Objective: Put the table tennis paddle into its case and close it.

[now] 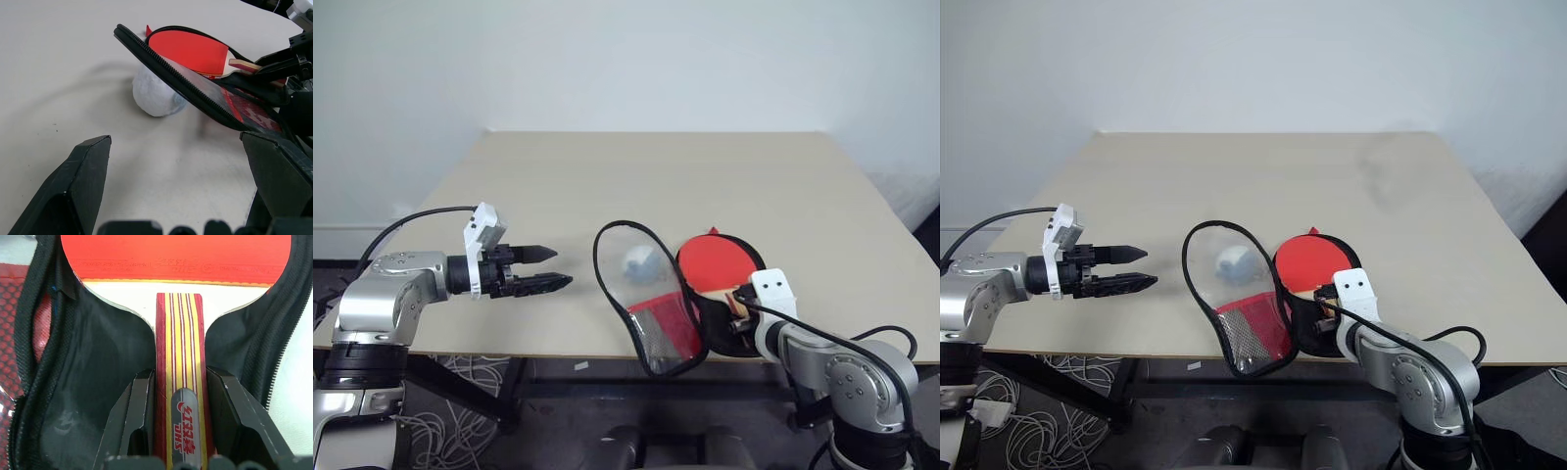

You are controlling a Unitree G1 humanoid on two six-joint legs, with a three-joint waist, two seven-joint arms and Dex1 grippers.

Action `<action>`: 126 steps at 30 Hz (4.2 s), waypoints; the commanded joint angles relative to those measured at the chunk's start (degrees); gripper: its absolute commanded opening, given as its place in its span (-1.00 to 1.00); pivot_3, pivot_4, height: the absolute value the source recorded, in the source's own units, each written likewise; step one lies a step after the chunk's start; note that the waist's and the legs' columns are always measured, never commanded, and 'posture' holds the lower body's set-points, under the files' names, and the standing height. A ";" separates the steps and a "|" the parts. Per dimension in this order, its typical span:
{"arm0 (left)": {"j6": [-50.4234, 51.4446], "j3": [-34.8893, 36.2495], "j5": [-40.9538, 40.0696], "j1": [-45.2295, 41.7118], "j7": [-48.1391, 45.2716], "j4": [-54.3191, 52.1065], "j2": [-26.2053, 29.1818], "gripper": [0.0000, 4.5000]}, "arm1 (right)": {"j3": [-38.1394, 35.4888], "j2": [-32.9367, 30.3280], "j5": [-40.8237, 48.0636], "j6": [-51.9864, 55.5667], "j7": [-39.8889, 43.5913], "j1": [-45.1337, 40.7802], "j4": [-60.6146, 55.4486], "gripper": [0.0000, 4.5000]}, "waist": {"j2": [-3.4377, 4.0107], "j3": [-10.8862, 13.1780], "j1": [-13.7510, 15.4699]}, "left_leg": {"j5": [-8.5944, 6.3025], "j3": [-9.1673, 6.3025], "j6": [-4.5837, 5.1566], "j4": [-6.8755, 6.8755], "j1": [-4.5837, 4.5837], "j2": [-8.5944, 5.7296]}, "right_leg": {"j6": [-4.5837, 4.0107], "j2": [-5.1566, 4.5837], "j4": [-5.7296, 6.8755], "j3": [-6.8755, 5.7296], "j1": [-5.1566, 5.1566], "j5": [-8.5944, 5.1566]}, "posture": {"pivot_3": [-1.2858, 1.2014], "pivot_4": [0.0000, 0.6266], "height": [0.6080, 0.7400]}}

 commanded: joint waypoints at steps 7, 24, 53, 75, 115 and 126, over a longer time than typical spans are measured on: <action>-0.27 0.12 0.41 -2.03 -0.40 -0.16 1.13 1.00 | -1.15 -0.91 0.36 0.42 -1.23 -0.39 -1.82 -0.47 | 0.00 0.00 0.00 | 0.00 0.00 0.00 0.00 0.00 0.00 | 0.00 -0.01 0.00 0.00 0.00 0.00 | 0.03 -1.00 0.36; -0.60 -0.41 0.83 -1.18 -2.09 -0.27 2.90 1.00 | -7.95 -2.92 4.97 0.42 8.45 -7.62 -1.35 0.98 | 0.01 0.00 -0.02 | 0.00 0.02 0.00 0.02 0.00 0.00 | 0.00 0.01 0.00 0.02 0.00 0.00 | 0.03 -1.00 0.36; -2.08 -9.26 4.31 -2.75 6.84 -8.03 -9.44 -0.69 | -14.85 -37.69 7.14 -25.55 43.77 -24.77 21.39 1.00 | -0.19 0.05 0.17 | -0.05 0.08 0.06 0.31 -0.21 0.00 | 0.02 -0.15 -0.11 -0.17 0.15 0.00 | 0.03 -1.00 0.36; -3.92 -22.10 10.16 -17.61 15.59 1.00 -37.91 -0.69 | -13.60 -39.80 4.25 -29.47 44.10 -24.41 24.83 1.00 | -0.22 0.06 -0.04 | -0.11 0.11 0.49 0.82 -0.25 -0.06 | 0.23 -0.13 -0.21 -0.27 0.57 0.05 | 0.03 -1.00 0.36; 35.14 -13.86 -9.17 -0.05 29.80 -4.93 -41.10 0.64 | -17.60 -31.02 10.25 -19.40 34.06 -21.33 12.70 1.00 | -0.23 0.04 2.45 | -0.35 0.11 0.36 0.92 -0.20 -0.15 | 0.24 -0.20 -0.30 -0.26 0.71 0.03 | 0.03 -1.00 0.36; 43.34 -7.36 -10.46 -4.19 39.46 -1.66 -50.87 0.64 | -17.71 -27.92 11.06 -18.07 31.46 -21.42 11.40 1.00 | -0.24 0.04 3.18 | -0.44 0.12 0.48 1.07 -0.21 -0.22 | 0.28 -0.22 -0.39 -0.26 0.75 0.02 | 0.03 -1.00 0.36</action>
